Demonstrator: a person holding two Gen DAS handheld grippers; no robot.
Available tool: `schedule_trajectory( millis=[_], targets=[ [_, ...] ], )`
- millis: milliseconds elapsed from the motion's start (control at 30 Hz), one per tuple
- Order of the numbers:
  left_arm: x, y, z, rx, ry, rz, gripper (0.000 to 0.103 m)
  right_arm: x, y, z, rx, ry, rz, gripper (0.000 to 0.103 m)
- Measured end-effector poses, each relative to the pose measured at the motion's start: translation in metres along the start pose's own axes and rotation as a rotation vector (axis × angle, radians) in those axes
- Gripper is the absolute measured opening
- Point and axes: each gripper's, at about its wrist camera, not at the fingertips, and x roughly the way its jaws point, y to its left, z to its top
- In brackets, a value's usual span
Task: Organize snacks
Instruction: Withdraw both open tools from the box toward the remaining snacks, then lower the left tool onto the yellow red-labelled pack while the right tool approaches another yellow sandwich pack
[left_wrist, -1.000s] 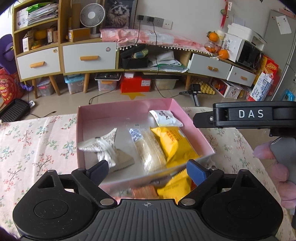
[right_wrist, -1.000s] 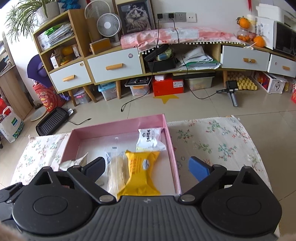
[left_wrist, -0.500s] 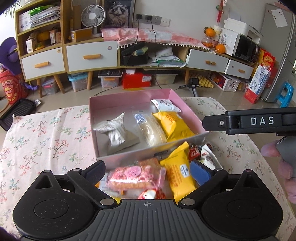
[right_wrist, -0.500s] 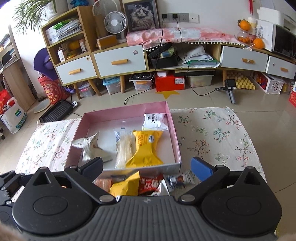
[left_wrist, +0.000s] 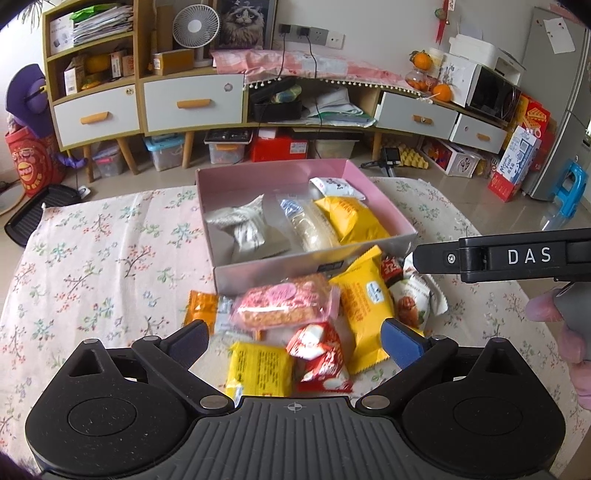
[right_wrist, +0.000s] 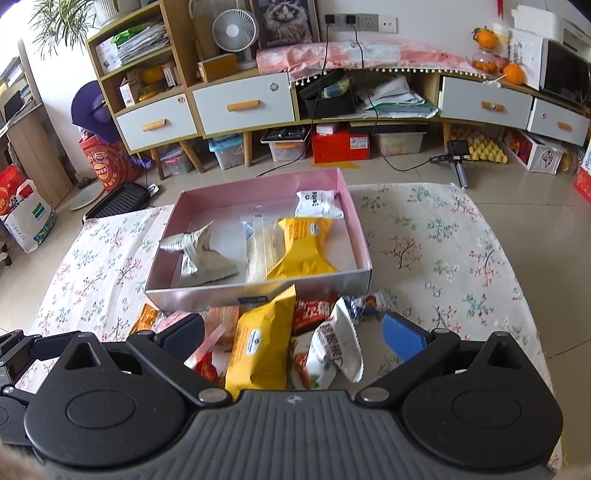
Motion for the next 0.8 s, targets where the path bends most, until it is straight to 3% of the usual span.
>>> schedule_trajectory(
  millis=[500, 800],
  targets=[
    [-0.009, 0.024, -0.026, -0.015, -0.011, -0.004, 0.1, 0.0, 0.007, -0.035, -0.052, 0.036, 0.036, 0.103],
    [0.0, 0.045, -0.043, -0.001, 0.018, 0.023, 0.1, 0.008, 0.009, -0.048, -0.154, 0.042, 0.017, 0.103]
  ],
)
